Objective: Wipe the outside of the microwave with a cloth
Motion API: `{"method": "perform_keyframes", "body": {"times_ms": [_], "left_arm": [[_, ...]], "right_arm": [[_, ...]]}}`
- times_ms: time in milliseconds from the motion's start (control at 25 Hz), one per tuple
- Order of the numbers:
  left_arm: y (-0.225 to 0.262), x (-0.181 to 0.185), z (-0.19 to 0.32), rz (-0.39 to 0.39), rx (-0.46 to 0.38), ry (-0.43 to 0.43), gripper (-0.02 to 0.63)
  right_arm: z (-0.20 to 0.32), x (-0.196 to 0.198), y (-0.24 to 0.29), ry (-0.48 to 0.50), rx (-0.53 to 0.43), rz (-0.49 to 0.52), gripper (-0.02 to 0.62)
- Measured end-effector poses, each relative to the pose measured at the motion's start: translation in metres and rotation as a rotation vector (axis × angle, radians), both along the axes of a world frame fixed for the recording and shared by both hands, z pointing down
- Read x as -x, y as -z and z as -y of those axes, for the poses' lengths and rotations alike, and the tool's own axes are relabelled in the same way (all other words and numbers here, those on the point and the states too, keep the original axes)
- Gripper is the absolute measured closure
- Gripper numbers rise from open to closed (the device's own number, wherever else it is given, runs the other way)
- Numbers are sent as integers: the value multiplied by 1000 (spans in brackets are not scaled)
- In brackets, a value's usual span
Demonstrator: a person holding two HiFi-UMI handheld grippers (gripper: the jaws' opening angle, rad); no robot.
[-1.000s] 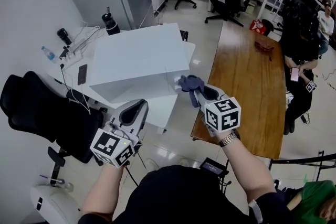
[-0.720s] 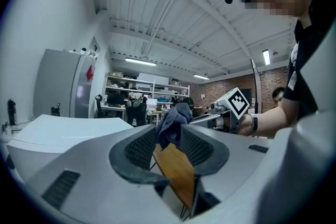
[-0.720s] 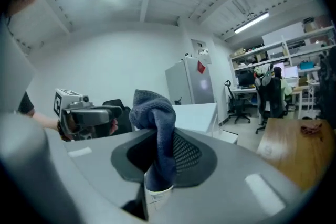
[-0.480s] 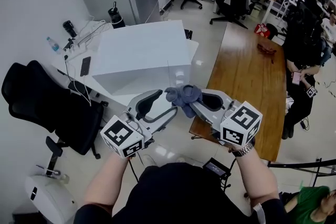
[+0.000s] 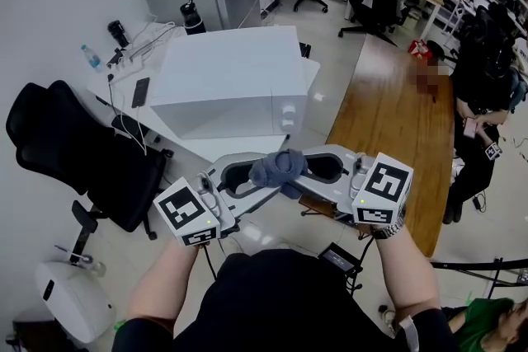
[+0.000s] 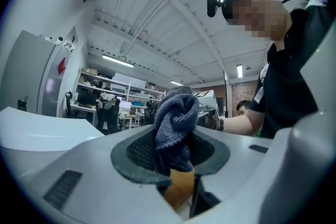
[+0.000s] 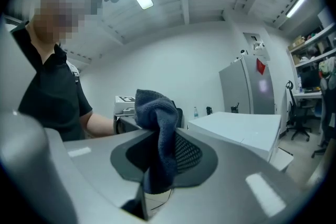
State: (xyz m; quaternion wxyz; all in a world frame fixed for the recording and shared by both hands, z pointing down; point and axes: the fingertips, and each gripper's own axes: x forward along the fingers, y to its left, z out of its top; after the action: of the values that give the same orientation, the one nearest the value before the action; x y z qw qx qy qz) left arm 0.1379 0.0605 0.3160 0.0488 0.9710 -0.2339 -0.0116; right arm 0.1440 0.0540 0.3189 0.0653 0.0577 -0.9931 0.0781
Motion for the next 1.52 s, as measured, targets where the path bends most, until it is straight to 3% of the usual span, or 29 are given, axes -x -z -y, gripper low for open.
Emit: {"method": "perform_keyframes", "body": {"times_ms": [200,440,680,800,1200,1520], "left_arm": [[0,9,0,16,-13,44,490],[-4,37,10,37,-16,182,497],[-18,73,17,85,-6,356,497],[-25,93,17,108,-4,445,497],[-65,197,24,175,35,774,497],[-99,284,39,237,83,950,497]], "right_arm": [[1,5,2,5,-14,-3,502],[15,6,-1,-79,-65,-40,480],[30,15,-1,-196,-148,-61,594],[32,26,-2,-212,-162,-55,594],[48,74,-7,-206,-181,-38,594],[93,109,3,-330,-190,-1,594]]}}
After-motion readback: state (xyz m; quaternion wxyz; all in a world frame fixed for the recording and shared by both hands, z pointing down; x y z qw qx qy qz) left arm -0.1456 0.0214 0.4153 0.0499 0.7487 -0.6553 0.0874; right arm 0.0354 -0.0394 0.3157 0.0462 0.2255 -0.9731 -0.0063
